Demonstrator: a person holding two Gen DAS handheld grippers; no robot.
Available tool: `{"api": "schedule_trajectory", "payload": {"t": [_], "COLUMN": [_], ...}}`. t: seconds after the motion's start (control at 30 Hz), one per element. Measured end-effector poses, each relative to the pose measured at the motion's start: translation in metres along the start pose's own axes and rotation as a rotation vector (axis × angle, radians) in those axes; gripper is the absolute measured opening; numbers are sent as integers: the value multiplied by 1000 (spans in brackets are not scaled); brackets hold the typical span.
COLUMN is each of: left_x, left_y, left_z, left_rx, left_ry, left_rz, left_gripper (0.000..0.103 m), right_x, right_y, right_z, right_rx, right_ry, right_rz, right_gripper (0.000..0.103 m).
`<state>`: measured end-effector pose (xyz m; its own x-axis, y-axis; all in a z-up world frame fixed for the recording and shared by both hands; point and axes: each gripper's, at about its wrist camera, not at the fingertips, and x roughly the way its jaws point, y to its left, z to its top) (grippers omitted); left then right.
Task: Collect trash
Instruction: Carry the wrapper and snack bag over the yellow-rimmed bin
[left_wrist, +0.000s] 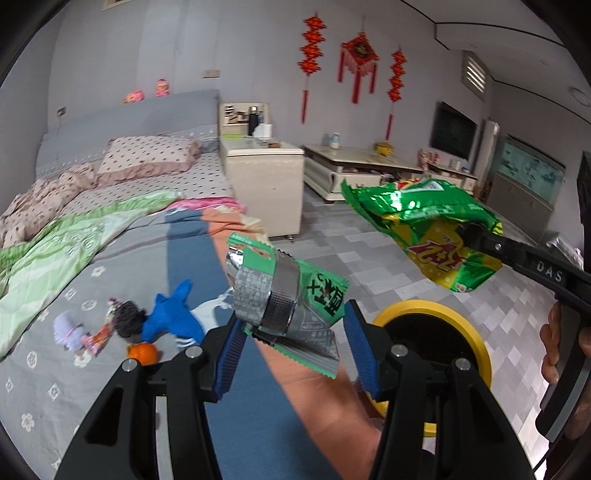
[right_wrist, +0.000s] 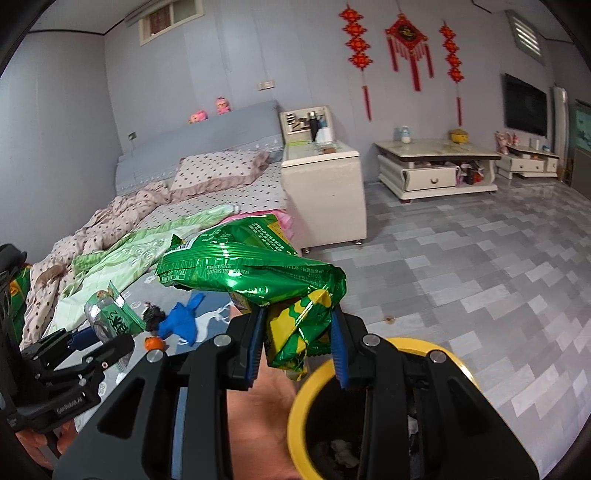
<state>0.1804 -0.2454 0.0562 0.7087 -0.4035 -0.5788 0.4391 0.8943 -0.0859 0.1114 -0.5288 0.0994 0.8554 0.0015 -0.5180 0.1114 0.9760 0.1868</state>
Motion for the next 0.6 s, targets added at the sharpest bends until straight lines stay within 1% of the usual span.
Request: {"api": "schedule_trajectory", "payload": {"t": [0.3, 0.5, 0.6], "left_x": [23, 47, 62], "left_y": [-48, -76, -88], "left_z": [6, -4, -13], "left_rx": [56, 78, 85], "left_ry": [27, 67, 100], "left_rz": [-74, -129, -154], "left_gripper": [50, 50, 50], "right_x": [-15, -13, -7], "right_y": [-54, -89, -97], "right_z": [-8, -20, -26], "right_rx": [72, 112, 128], "right_ry": [-2, 20, 33], "right_rz": [-81, -117, -129], "right_gripper": [30, 31, 31]}}
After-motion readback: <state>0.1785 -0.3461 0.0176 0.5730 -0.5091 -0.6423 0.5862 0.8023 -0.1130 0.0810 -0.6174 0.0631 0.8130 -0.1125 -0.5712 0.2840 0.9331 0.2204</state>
